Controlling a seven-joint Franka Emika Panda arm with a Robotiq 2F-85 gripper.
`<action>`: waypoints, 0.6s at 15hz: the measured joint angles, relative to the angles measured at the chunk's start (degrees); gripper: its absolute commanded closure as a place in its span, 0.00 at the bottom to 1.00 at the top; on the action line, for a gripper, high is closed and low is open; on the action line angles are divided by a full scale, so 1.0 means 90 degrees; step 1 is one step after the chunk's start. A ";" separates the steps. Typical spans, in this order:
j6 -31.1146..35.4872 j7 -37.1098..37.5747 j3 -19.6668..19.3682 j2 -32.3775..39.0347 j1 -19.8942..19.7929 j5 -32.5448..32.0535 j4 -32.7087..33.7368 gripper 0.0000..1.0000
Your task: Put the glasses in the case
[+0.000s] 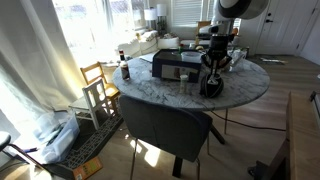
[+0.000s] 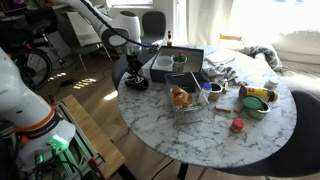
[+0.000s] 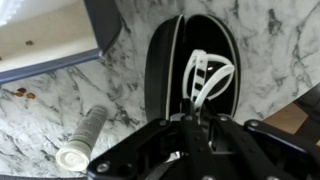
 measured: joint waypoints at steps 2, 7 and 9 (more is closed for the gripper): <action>0.0122 0.0014 0.0036 0.0096 0.0000 -0.0003 0.0000 0.97; 0.0198 0.0028 0.0067 0.0225 -0.0002 -0.0015 0.0002 0.42; 0.0198 0.0028 0.0067 0.0206 -0.0007 -0.0035 0.0013 0.27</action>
